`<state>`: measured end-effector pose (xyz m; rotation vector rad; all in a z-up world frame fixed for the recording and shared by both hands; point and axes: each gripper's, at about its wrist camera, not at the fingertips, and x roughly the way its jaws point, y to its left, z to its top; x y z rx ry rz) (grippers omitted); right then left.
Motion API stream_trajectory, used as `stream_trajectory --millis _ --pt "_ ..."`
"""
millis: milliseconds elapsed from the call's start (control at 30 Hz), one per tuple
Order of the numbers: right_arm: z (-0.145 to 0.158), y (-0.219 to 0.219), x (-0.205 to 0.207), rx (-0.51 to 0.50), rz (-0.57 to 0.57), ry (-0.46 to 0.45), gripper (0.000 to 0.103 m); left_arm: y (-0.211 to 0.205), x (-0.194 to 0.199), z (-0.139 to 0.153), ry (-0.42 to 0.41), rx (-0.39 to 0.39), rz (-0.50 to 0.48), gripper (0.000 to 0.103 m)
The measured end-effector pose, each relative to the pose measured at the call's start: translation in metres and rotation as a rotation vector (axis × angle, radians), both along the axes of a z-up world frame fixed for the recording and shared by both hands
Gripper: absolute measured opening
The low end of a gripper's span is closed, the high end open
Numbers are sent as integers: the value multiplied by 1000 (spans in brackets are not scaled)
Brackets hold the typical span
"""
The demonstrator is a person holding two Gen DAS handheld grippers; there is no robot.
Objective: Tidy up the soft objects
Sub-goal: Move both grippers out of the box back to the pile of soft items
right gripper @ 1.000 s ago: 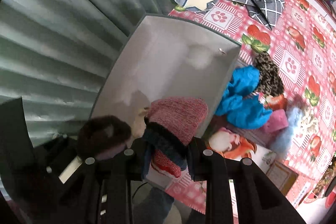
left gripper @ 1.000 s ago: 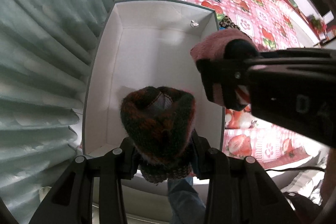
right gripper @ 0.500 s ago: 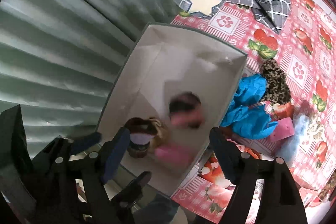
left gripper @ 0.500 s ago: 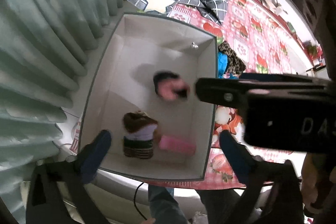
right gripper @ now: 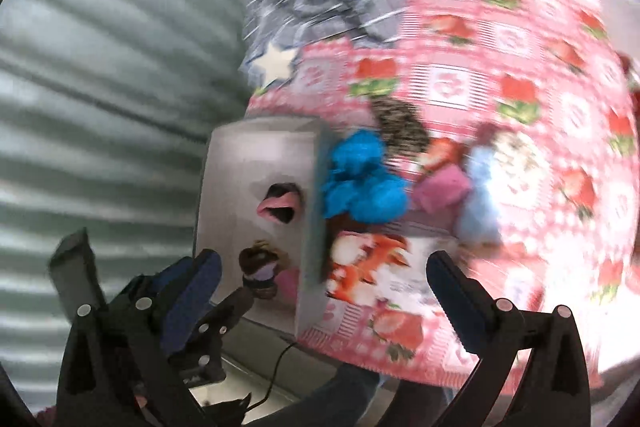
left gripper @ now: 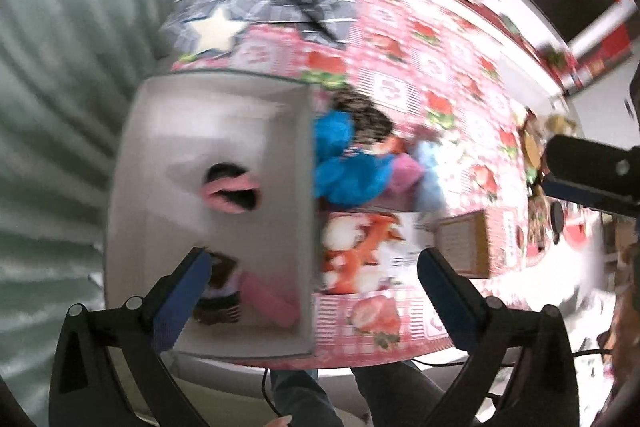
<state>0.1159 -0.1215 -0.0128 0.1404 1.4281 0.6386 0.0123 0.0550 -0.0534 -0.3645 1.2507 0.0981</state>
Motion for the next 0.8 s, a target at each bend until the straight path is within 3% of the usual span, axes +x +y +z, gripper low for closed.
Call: stream_trajectory --millis 267,567,800 --pt "2 -113 15 -15 -209 36 103 -50 30 -1 7 -2 -117 103" --pt "-41 -203 30 -79 -363 125 103 -79 59 -9 40 38 -161 103" --pt "-77 -240 43 -121 -409 192 103 -93 85 -15 66 76 -177 103"
